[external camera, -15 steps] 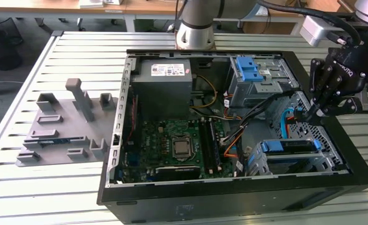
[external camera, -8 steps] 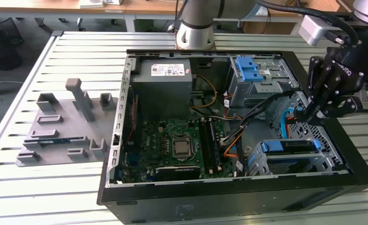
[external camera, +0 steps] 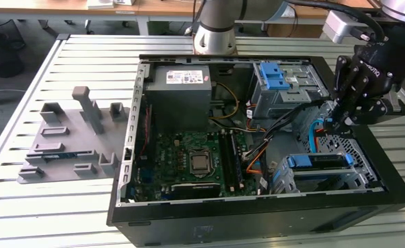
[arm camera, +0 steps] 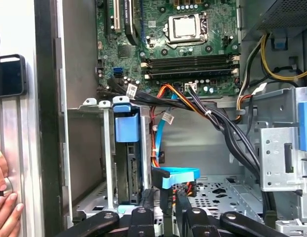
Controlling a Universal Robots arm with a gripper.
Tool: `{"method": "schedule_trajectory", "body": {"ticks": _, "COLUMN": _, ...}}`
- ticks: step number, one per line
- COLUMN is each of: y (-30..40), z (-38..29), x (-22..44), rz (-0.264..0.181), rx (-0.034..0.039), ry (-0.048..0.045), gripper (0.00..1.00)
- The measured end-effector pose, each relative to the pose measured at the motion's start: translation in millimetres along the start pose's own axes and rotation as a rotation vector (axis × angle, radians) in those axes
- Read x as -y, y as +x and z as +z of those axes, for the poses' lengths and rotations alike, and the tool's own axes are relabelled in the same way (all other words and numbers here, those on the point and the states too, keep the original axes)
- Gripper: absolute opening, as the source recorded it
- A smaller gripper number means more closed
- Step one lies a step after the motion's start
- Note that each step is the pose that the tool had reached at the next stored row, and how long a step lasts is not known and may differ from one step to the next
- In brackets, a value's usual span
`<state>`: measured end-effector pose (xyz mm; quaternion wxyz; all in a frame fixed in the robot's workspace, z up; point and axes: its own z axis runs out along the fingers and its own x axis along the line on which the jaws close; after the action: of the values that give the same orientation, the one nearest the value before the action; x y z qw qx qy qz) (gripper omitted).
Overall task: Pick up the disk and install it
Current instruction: 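Insert the first disk wire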
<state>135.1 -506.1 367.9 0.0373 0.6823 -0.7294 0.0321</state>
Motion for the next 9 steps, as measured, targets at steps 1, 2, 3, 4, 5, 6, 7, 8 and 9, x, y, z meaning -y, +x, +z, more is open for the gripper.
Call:
{"method": "schedule_trajectory", "body": {"ticks": 1, "y": -1.0, "z": 0.3, "x": 0.0, "rz": 0.000, "rx": 0.0001, "ry": 0.0000, "gripper": 0.31}}
{"method": "schedule_trajectory", "body": {"ticks": 2, "y": -1.3, "z": 0.8, "x": 0.0, "rz": 0.000, "rx": -0.0001, "ry": 0.0000, "gripper": 0.31}}
{"method": "schedule_trajectory", "body": {"ticks": 3, "y": -1.5, "z": 1.4, "x": -0.1, "rz": 0.000, "rx": -0.0005, "ry": 0.0000, "gripper": 0.31}}
{"method": "schedule_trajectory", "body": {"ticks": 4, "y": -1.8, "z": 2.2, "x": -0.1, "rz": 0.000, "rx": -0.0006, "ry": 0.0000, "gripper": 0.31}}
{"method": "schedule_trajectory", "body": {"ticks": 5, "y": -2.1, "z": 2.9, "x": -0.1, "rz": 0.000, "rx": -0.0006, "ry": 0.0000, "gripper": 0.31}}
{"method": "schedule_trajectory", "body": {"ticks": 6, "y": -2.4, "z": 3.7, "x": -0.1, "rz": 0.000, "rx": -0.0008, "ry": 0.0000, "gripper": 0.31}}
{"method": "schedule_trajectory", "body": {"ticks": 7, "y": -2.7, "z": 4.5, "x": -0.1, "rz": 0.000, "rx": -0.0007, "ry": 0.0000, "gripper": 0.31}}
{"method": "schedule_trajectory", "body": {"ticks": 8, "y": -2.9, "z": 5.2, "x": -0.1, "rz": 0.000, "rx": -0.0007, "ry": 0.0000, "gripper": 0.31}}
{"method": "schedule_trajectory", "body": {"ticks": 9, "y": -3.0, "z": 5.7, "x": -0.1, "rz": 0.000, "rx": -0.0007, "ry": 0.0001, "gripper": 0.31}}
